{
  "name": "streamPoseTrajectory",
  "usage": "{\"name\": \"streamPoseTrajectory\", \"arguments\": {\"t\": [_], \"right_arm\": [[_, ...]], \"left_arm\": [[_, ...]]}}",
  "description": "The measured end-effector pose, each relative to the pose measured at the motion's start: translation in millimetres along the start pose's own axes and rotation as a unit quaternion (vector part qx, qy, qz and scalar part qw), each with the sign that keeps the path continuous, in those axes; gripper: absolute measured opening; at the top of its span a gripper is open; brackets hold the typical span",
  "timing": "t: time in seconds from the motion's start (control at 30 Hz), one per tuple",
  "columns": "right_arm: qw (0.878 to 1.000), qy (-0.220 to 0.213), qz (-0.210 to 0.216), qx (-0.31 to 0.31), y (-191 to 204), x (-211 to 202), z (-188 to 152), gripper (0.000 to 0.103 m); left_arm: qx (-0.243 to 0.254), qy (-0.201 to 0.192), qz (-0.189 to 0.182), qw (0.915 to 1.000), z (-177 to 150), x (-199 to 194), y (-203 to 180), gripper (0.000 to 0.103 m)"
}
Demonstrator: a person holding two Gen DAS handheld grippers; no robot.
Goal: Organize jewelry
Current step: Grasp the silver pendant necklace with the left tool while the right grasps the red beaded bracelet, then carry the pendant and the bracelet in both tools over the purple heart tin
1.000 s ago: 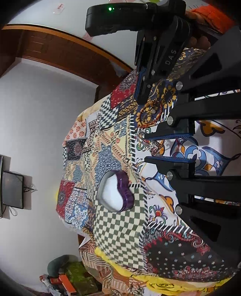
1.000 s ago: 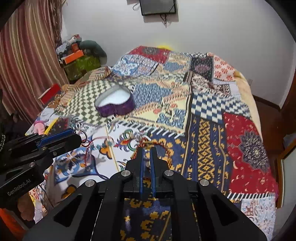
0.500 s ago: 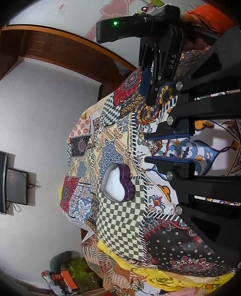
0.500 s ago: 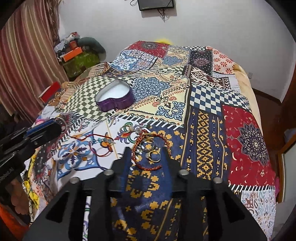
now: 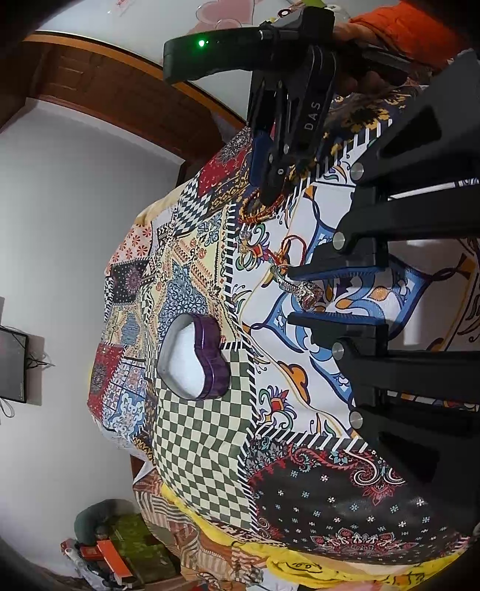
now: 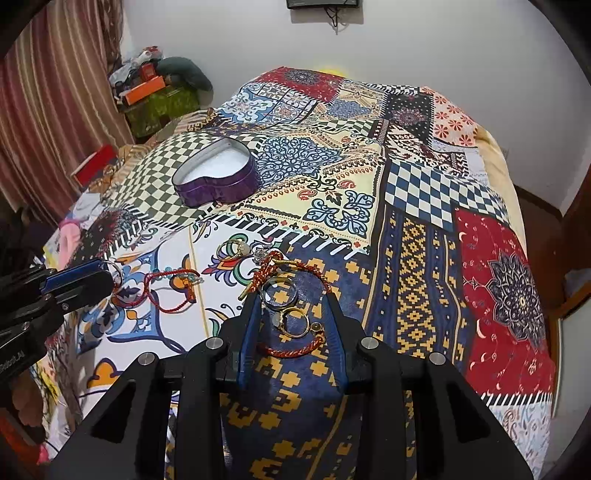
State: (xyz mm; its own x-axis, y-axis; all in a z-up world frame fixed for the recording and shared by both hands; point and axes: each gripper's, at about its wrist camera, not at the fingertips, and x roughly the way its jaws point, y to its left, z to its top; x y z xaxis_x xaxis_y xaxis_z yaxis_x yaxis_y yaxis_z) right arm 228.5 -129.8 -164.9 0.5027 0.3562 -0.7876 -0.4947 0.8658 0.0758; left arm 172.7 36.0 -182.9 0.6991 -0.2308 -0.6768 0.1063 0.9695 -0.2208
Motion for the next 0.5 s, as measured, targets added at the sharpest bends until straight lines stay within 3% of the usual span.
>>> {"name": "streamPoseTrajectory", "arguments": {"t": [0.23,0.5], "right_arm": [[1.0,0.005,-0.006,-0.03,6,-4,-6,0.029],[1.0,0.006,-0.015,0.002,-9,-19,-15,0.029]], "left_arm": [[0.0,0.004,-0.002,1.0,-1,4,-1,0.015],[0.002,0.003,-0.001,1.0,-3,2,-2,0.015]]}}
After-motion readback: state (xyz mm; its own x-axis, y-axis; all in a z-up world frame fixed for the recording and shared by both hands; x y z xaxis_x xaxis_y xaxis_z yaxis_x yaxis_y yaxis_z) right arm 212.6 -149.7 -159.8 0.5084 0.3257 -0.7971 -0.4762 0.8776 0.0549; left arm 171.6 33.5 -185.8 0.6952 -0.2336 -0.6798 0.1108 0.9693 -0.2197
